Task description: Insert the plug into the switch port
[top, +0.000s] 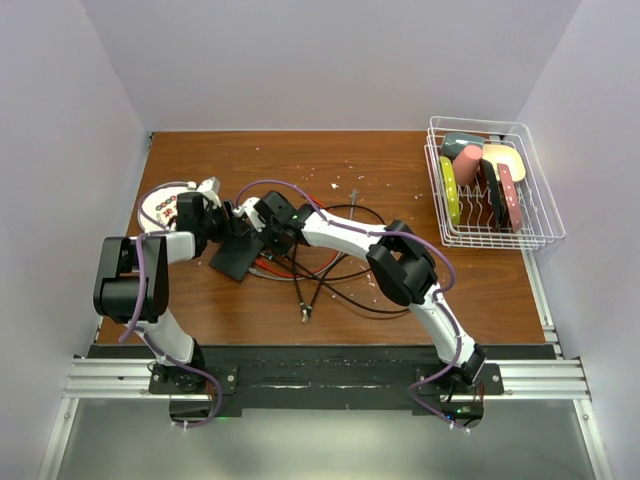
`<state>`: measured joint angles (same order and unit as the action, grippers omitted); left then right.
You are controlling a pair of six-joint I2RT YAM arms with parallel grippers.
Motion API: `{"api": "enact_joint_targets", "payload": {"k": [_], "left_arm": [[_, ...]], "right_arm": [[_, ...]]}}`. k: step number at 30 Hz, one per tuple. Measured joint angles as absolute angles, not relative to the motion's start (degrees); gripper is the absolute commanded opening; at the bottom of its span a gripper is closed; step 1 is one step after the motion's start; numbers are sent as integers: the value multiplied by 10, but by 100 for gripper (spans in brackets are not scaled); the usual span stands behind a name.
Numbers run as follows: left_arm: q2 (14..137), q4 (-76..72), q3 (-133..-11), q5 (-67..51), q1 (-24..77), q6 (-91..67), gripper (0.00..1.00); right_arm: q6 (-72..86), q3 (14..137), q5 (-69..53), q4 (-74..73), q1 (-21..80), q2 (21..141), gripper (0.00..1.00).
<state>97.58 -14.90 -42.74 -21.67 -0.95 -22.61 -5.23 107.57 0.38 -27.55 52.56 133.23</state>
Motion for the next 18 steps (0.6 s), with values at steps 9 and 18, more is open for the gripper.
{"api": "enact_joint_targets", "payload": {"k": [9,18], "left_arm": [[990,-146,-444,-224,-6,-218,55],[997,-147,-450,-226,-3,-217,53]], "right_arm": [[-52,1076,-8,-274,517,1332,0],[-43,1076,-16,-272,510,1332,0]]}}
